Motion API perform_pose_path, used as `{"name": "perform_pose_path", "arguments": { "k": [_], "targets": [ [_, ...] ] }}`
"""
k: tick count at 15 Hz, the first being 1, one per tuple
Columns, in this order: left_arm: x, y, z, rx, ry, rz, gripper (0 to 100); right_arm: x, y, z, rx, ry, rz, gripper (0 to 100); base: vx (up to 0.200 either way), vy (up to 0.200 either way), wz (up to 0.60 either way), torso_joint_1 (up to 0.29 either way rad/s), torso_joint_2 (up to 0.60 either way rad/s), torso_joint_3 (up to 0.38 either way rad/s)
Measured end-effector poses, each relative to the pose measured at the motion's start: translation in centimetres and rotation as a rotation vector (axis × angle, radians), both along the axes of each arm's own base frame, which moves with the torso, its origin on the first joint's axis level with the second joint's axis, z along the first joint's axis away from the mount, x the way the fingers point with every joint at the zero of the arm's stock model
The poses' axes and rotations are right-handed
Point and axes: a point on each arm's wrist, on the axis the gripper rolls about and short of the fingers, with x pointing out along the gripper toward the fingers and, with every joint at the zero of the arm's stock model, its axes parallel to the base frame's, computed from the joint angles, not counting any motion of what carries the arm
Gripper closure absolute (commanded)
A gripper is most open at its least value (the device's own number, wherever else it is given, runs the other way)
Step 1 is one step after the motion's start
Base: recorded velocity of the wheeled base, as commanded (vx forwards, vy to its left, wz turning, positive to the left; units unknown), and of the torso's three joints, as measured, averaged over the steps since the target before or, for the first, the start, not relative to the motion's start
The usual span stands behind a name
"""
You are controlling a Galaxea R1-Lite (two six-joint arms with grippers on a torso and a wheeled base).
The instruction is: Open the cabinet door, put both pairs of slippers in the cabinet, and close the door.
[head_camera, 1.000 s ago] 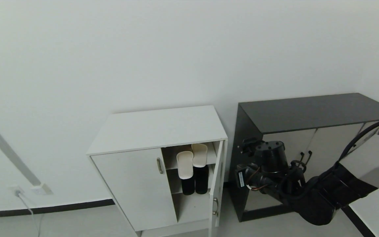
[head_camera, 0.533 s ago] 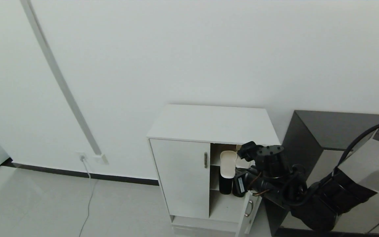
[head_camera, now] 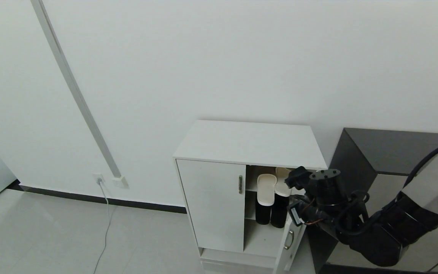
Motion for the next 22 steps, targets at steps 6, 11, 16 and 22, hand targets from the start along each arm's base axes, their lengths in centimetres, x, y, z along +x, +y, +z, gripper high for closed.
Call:
{"name": "perform_pose_path", "arguments": {
  "k": [6,11,16,22],
  "targets": [
    [0.0,0.0,0.0,-0.006,-0.001,0.006,100,-0.9,-1.6,-1.3,-0.168,0.079,-0.042,100,0.000,0.000,0.00,0.000,0.00,0.000],
    [0.0,0.0,0.0,-0.005,-0.001,0.006,100,-0.5,-1.1,-3.5,-0.161,0.140,0.008,100,0.000,0.000,0.00,0.000,0.00,0.000],
    [0.0,0.0,0.0,-0.005,-0.001,0.005,100,0.8,1.6,-3.8,0.062,0.058,0.013,100,0.000,0.000,0.00,0.000,0.00,0.000],
    [0.0,0.0,0.0,-0.006,-0.001,0.005,100,0.7,2.3,-4.0,0.108,0.056,0.047,100,0.000,0.000,0.00,0.000,0.00,0.000]
  ]
}}
